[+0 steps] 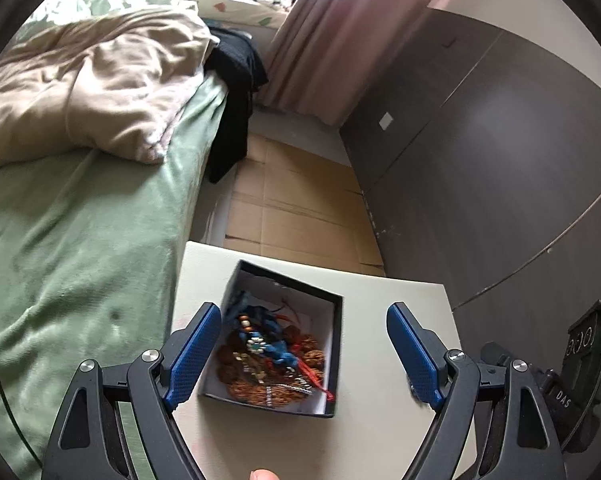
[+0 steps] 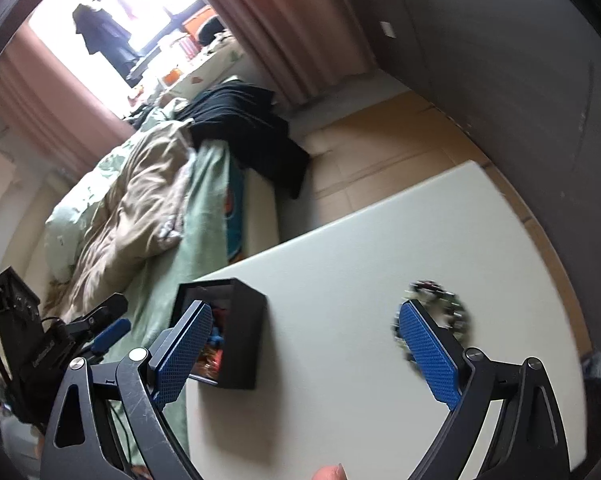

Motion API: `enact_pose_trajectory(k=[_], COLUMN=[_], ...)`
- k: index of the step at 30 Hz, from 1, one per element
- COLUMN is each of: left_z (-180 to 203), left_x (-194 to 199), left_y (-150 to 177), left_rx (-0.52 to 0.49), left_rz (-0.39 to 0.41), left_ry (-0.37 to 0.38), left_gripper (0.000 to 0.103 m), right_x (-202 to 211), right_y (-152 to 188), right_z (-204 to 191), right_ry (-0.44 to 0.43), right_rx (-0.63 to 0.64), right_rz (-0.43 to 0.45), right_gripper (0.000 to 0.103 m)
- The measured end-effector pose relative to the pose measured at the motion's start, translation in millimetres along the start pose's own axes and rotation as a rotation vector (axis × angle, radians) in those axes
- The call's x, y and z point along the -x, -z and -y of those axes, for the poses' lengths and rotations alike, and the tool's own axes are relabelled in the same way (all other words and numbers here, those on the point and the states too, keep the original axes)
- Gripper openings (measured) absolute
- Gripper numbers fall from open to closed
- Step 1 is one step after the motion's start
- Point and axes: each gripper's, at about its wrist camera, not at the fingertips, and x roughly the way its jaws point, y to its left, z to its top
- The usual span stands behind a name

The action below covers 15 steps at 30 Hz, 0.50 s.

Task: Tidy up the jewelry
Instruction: 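Move the left tool to the dark bead bracelets on the table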

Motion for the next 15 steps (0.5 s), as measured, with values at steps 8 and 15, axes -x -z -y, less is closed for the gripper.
enact_pose_trajectory(k=[8, 15], left_z=[33.0, 60.8], left_x=[-13.0, -25.7], left_y=[15.2, 30.0], left_rx=[-0.064, -0.128], left_rz=[-0.014, -0.015], left_ry=[0.021, 0.015], left_gripper=[0.085, 0.085], right_x=[17.4, 26.9], right_y=[1.2, 1.1], right_z=[33.1, 62.0], right_ry=[0.087, 0.149], right_rx=[-0.009, -0.064], right_rz=[-0.018, -0.021], right_gripper=[0.095, 0.095])
